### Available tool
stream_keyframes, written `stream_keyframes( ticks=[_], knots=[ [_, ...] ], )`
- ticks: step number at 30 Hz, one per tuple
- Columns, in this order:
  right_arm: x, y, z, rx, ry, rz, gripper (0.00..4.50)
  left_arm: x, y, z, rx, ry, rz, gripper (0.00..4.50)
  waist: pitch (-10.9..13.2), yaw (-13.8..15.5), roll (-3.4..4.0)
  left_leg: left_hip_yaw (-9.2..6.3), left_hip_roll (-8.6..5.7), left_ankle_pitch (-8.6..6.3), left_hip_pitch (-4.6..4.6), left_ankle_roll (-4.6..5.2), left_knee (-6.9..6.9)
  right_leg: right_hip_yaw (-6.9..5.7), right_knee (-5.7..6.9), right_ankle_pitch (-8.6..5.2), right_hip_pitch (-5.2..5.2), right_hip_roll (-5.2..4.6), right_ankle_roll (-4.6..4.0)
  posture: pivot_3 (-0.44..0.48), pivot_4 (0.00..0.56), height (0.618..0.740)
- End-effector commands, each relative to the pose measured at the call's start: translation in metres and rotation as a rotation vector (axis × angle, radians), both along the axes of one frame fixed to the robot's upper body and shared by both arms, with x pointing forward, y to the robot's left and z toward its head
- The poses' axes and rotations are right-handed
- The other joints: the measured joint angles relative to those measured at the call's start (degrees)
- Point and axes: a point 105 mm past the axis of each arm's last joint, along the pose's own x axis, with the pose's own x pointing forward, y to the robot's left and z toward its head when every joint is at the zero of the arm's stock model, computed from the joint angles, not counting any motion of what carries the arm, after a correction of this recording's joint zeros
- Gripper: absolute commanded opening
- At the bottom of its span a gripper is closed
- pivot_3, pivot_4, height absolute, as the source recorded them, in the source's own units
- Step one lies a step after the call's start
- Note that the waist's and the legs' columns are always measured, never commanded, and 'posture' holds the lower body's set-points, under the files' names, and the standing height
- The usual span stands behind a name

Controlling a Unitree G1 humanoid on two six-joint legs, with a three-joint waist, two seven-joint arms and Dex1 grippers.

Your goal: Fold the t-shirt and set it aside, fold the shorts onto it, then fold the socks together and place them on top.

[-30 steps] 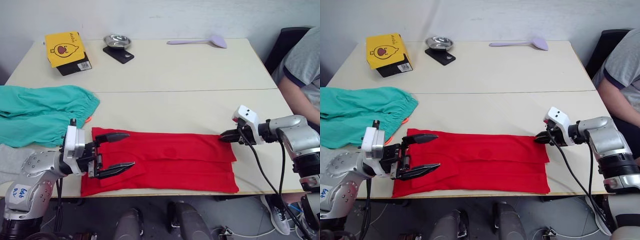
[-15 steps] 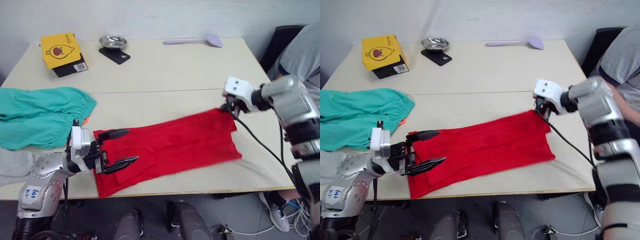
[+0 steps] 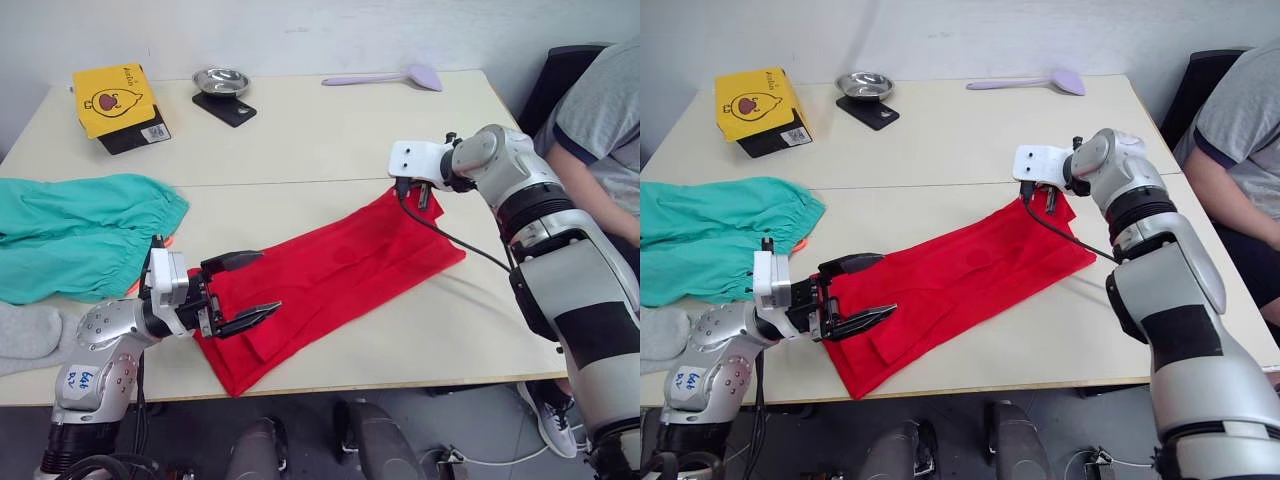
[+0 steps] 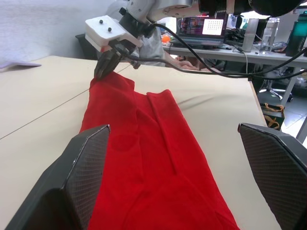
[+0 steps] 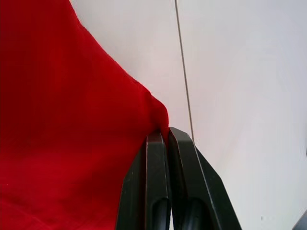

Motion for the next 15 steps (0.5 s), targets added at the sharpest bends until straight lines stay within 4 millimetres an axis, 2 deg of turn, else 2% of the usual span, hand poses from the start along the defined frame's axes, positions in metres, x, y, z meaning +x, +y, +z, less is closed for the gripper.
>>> stream_keyframes(
  ticks=[1,2,5,7,11,13,15],
  knots=[
    [0.004,0.008,0.019,0.076,-0.070,0.011,0.02,-0.002,0.006,0.004,0.025,-0.028,0.018,4.50,0.0,-0.3,0.00,0.00,-0.01,0.00,-0.01,0.00,0.00,0.01,0.01,0.00,-0.01,-0.01,0.00,0.000,0.150,0.740],
    [0.003,0.010,0.018,0.110,-0.056,0.012,0.02,-0.001,0.007,0.004,0.030,-0.029,0.021,4.50,0.0,-0.3,0.00,0.00,0.00,0.00,-0.01,0.01,-0.01,0.01,0.01,0.00,-0.01,-0.01,0.00,0.000,0.150,0.740],
    [0.001,0.013,0.020,0.204,-0.046,0.034,0.63,-0.001,0.008,0.004,0.046,-0.021,0.022,4.50,0.0,-0.5,0.00,-0.01,0.02,0.01,-0.01,0.00,-0.02,0.00,0.04,0.00,-0.02,0.01,0.00,0.000,0.150,0.740],
    [-0.001,0.010,0.025,0.263,-0.047,0.046,1.27,0.000,0.010,0.005,0.056,-0.016,0.022,4.50,0.0,-0.6,0.01,0.00,0.03,0.02,0.00,-0.02,-0.05,0.01,0.05,0.00,-0.04,0.03,0.00,0.000,0.150,0.740],
    [-0.014,0.006,0.055,0.332,-0.077,0.140,2.67,0.002,0.014,0.007,0.078,-0.004,0.021,4.50,0.0,-0.4,0.05,-0.01,0.01,0.02,-0.04,-0.02,-0.06,0.00,0.05,0.00,-0.08,0.02,0.00,0.000,0.150,0.740],
    [-0.029,0.004,0.062,0.448,-0.015,0.166,3.35,0.004,0.016,0.008,0.079,0.009,0.018,4.50,0.0,-0.3,0.05,-0.03,0.01,0.01,-0.07,-0.01,-0.06,-0.01,0.04,0.00,-0.09,0.02,0.00,0.000,0.150,0.740],
    [-0.051,-0.005,0.059,0.571,0.079,0.143,4.10,0.008,0.018,0.009,0.073,0.036,0.009,4.50,0.0,0.0,0.05,-0.10,0.02,0.00,-0.07,-0.01,-0.10,-0.05,-0.01,0.00,-0.05,0.02,0.01,0.000,0.150,0.740]
  ],
)
